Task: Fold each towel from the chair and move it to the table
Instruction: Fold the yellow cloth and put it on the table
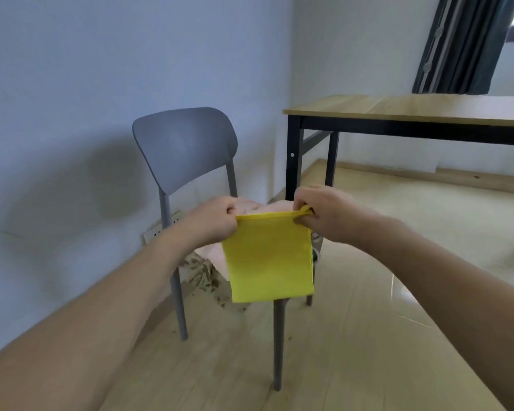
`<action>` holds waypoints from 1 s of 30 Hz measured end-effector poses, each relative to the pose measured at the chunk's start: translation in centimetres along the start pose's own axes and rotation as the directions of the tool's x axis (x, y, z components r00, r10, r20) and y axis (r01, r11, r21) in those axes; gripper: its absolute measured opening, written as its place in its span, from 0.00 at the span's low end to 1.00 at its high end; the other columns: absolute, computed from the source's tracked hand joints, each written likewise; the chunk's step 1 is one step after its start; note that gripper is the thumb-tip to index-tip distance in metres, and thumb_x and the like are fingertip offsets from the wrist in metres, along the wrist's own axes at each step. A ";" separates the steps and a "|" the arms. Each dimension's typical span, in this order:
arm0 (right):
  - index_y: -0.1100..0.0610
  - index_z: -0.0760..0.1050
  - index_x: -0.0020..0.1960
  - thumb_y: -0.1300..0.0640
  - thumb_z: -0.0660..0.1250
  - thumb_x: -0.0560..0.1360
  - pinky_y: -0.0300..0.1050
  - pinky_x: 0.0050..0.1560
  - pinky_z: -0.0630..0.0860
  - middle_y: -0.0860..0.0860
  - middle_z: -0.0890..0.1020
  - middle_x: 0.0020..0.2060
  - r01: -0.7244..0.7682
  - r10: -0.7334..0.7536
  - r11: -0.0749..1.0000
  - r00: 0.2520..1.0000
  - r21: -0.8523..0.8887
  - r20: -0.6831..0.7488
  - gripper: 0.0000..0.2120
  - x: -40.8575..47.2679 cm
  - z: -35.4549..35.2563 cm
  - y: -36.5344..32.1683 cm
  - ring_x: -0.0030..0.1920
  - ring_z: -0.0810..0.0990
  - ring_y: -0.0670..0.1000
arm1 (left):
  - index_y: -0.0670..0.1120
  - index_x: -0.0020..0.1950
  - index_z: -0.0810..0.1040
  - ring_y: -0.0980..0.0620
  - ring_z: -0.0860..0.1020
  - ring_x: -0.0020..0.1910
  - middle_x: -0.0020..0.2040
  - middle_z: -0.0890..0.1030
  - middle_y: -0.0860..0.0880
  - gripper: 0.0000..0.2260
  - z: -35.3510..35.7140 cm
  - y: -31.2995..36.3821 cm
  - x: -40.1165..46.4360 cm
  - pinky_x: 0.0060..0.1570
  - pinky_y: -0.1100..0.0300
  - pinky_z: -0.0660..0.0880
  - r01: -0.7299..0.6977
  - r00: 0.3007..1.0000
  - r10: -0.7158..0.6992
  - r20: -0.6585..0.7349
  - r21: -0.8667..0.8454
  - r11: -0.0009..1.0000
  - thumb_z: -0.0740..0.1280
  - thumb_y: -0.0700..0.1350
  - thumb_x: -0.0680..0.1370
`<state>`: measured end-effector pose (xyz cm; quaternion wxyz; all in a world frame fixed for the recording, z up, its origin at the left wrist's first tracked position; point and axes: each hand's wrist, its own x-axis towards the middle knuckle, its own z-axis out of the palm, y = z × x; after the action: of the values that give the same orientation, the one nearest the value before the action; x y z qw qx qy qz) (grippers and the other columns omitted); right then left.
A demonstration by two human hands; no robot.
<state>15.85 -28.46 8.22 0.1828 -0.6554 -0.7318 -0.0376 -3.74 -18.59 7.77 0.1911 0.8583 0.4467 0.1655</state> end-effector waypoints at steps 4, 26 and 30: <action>0.54 0.66 0.43 0.60 0.61 0.76 0.49 0.42 0.72 0.50 0.74 0.44 -0.003 -0.009 0.999 0.963 -0.044 -0.270 0.05 3.3 -3.2 -0.5 0.43 0.73 0.54 | 0.46 0.50 0.72 0.44 0.73 0.43 0.43 0.75 0.47 0.11 -3.1 -0.2 3.4 0.39 0.54 0.69 -0.147 0.907 0.187 -0.377 0.131 0.980 0.60 0.35 0.70; 0.50 0.68 0.50 0.55 0.66 0.75 0.38 0.33 0.66 0.48 0.72 0.40 -0.430 0.352 0.875 0.880 0.220 0.318 0.08 2.4 9.9 4.5 0.42 0.72 0.50 | 0.42 0.48 0.69 0.50 0.69 0.43 0.43 0.71 0.47 0.08 9.3 -8.5 3.9 0.41 0.55 0.65 0.138 0.989 -0.090 0.120 -0.500 0.855 0.62 0.45 0.76; 0.53 0.67 0.49 0.56 0.65 0.75 0.38 0.31 0.62 0.50 0.71 0.43 -0.507 0.456 0.847 0.846 0.157 0.276 0.07 4.5 11.4 5.5 0.46 0.71 0.52 | 0.47 0.52 0.67 0.50 0.71 0.43 0.45 0.72 0.49 0.05 11.4 -8.1 6.7 0.42 0.54 0.68 0.183 0.980 -0.198 -0.011 -0.337 0.923 0.55 0.48 0.81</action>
<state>18.38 -20.08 -1.97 0.1739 -0.7938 -0.5581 0.1679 -0.62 -10.77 -5.25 0.3390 0.7619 0.4976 0.2388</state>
